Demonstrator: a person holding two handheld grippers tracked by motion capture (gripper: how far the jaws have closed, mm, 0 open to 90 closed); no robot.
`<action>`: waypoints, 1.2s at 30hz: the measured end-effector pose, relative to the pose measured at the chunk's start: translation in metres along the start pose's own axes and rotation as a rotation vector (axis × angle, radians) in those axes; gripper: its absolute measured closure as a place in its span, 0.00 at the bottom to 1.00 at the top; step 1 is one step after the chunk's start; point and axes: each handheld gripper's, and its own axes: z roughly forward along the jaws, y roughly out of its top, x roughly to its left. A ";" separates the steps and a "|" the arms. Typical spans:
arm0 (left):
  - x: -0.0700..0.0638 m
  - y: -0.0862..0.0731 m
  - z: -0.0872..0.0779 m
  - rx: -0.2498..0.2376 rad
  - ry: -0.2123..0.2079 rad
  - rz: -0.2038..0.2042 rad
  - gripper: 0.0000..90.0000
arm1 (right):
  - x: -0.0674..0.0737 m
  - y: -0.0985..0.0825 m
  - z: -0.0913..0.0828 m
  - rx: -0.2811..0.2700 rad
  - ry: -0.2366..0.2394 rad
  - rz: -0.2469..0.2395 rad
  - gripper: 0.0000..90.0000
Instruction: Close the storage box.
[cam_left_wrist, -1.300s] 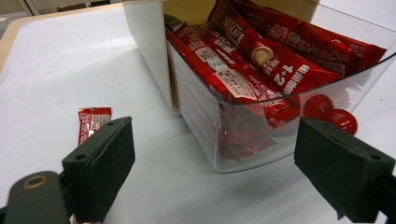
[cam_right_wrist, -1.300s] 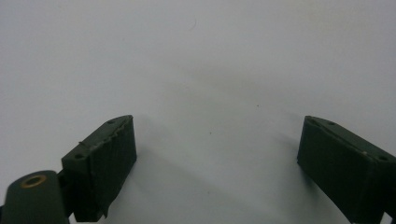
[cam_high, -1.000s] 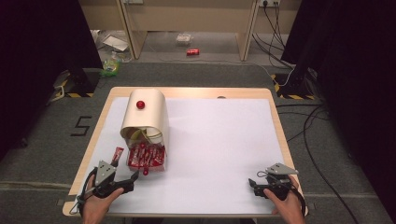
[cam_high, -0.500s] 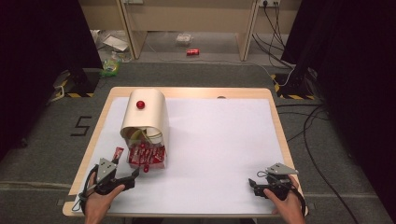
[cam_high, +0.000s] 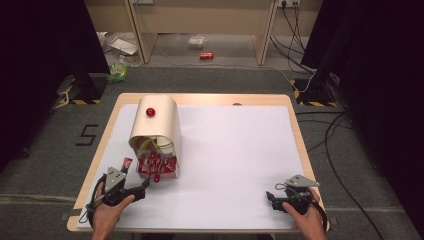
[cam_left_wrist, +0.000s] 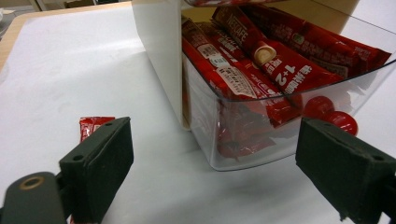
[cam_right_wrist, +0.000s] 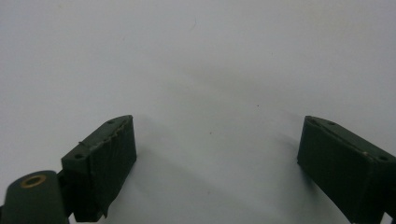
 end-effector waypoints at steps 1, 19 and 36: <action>0.000 0.000 0.001 0.001 0.002 -0.001 0.12 | 0.000 0.000 0.000 0.000 0.000 0.000 0.13; -0.001 0.010 0.012 0.001 0.020 -0.010 0.12 | 0.000 0.000 0.000 0.000 0.000 0.001 0.13; 0.003 0.015 0.023 0.003 0.028 -0.033 0.12 | 0.000 0.000 0.000 0.000 0.000 0.001 0.13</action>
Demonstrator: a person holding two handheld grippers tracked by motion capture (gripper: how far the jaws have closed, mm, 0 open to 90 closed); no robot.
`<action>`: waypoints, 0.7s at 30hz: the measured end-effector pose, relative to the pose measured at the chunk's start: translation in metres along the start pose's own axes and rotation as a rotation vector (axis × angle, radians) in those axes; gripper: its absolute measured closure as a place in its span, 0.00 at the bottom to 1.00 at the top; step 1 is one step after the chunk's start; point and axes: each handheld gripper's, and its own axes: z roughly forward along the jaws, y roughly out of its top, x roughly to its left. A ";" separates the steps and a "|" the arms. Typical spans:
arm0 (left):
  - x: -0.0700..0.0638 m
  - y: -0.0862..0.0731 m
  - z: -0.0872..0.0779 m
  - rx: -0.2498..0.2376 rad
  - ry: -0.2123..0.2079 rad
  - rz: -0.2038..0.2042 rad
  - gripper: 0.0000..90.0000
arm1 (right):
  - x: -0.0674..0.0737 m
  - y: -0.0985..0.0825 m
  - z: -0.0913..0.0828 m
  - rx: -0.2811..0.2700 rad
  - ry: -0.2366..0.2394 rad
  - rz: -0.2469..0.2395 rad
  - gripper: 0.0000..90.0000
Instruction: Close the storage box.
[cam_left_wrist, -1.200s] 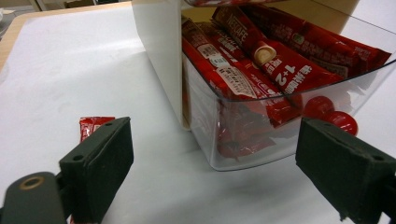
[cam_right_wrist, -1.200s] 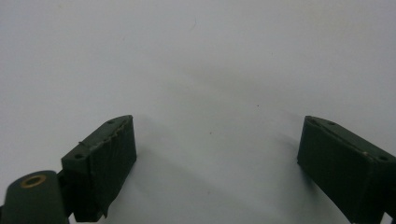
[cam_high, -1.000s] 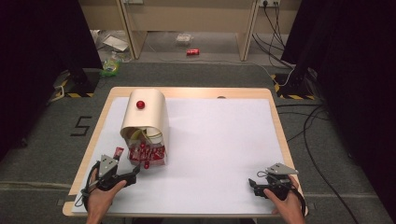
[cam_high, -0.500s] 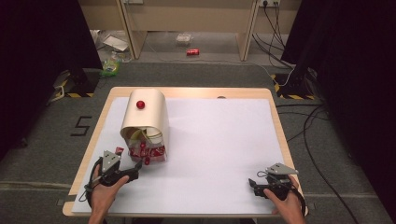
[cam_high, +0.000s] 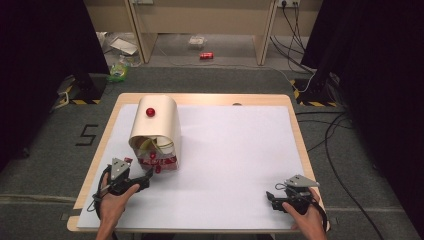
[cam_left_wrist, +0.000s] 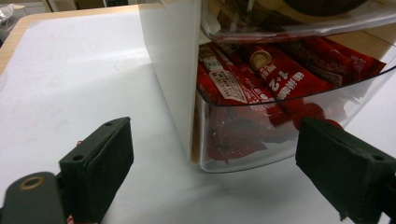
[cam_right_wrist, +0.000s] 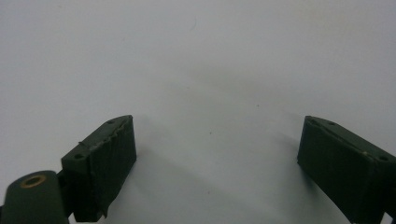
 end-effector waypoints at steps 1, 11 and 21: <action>0.000 0.000 0.001 -0.002 -0.001 -0.003 0.12 | 0.000 0.000 0.000 0.000 0.000 0.000 0.13; 0.001 0.002 0.002 -0.003 0.006 -0.005 0.12 | 0.000 0.000 0.000 0.000 0.001 0.001 0.13; 0.003 0.003 0.005 -0.003 0.012 -0.018 0.11 | 0.000 0.000 0.000 0.000 0.001 0.002 0.13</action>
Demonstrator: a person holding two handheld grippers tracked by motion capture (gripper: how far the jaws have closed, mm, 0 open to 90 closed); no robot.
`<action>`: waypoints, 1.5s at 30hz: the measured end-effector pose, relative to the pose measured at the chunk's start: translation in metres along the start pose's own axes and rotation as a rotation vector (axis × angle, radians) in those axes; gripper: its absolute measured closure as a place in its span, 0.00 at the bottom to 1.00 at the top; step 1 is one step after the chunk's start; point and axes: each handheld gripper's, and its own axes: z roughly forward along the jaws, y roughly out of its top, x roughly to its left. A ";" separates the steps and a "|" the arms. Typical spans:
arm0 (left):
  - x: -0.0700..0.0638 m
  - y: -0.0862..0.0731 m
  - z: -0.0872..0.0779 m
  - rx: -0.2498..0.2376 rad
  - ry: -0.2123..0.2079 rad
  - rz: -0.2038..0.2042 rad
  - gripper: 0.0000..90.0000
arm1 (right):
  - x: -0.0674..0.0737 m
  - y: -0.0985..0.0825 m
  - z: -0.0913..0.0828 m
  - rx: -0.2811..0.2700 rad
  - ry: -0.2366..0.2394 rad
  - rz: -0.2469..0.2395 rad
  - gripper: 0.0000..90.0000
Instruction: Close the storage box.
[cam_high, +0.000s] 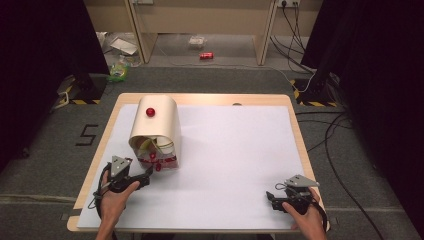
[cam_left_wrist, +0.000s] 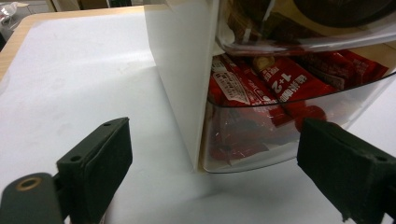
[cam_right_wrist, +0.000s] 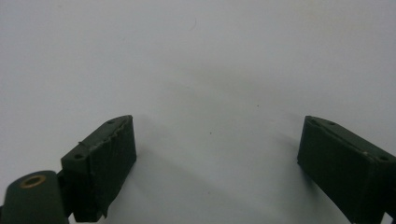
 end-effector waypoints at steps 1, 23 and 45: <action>0.000 0.000 0.000 0.000 0.002 0.000 0.11 | 0.000 0.000 0.000 0.000 0.000 0.000 0.13; -0.002 -0.004 -0.005 -0.017 -0.044 -0.008 0.17 | 0.000 0.000 0.000 0.000 0.000 -0.002 0.13; 0.001 -0.012 -0.023 -0.012 -0.059 -0.021 0.17 | 0.000 0.000 0.000 0.000 0.001 -0.002 0.13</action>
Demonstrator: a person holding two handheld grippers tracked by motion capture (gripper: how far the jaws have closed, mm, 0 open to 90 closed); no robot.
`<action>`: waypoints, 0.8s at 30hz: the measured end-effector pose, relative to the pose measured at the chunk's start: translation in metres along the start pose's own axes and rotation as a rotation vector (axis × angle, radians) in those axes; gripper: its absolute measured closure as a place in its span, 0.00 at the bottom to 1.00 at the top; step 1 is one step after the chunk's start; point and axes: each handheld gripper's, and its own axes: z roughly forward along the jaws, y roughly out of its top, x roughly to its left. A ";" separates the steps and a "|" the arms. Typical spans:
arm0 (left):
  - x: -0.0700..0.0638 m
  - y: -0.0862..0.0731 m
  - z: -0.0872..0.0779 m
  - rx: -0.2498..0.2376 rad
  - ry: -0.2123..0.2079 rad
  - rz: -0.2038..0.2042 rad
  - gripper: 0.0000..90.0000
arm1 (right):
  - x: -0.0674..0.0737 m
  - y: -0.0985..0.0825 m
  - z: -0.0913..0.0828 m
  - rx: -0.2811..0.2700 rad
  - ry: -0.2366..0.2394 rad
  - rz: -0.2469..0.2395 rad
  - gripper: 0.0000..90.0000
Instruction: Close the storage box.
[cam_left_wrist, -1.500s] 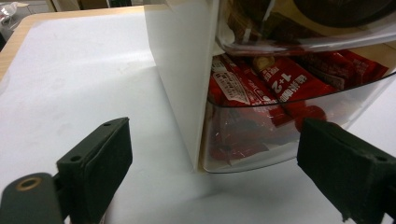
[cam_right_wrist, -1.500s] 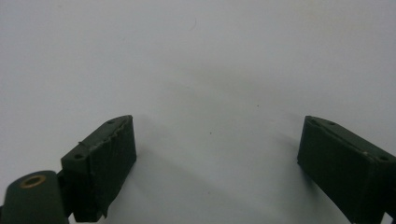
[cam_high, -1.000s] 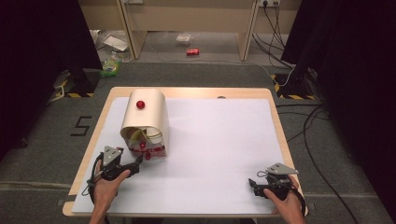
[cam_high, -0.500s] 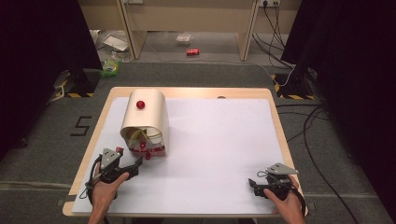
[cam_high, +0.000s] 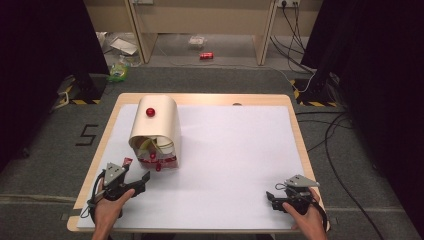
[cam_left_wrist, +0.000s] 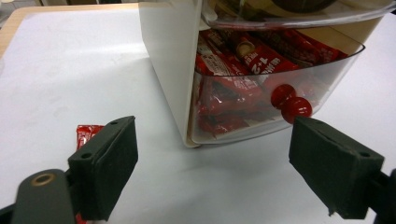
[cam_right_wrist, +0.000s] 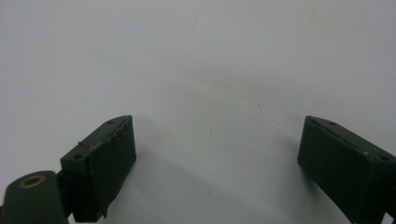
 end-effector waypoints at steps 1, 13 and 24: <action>0.000 0.000 -0.001 0.000 -0.003 0.001 0.17 | 0.000 0.000 0.000 0.000 0.000 0.000 0.13; -0.013 -0.004 -0.013 -0.003 -0.032 0.026 0.17 | 0.000 0.000 0.000 0.000 0.000 -0.001 0.13; -0.023 -0.010 -0.021 -0.004 -0.059 0.047 0.17 | 0.000 0.000 0.000 0.000 -0.001 -0.002 0.13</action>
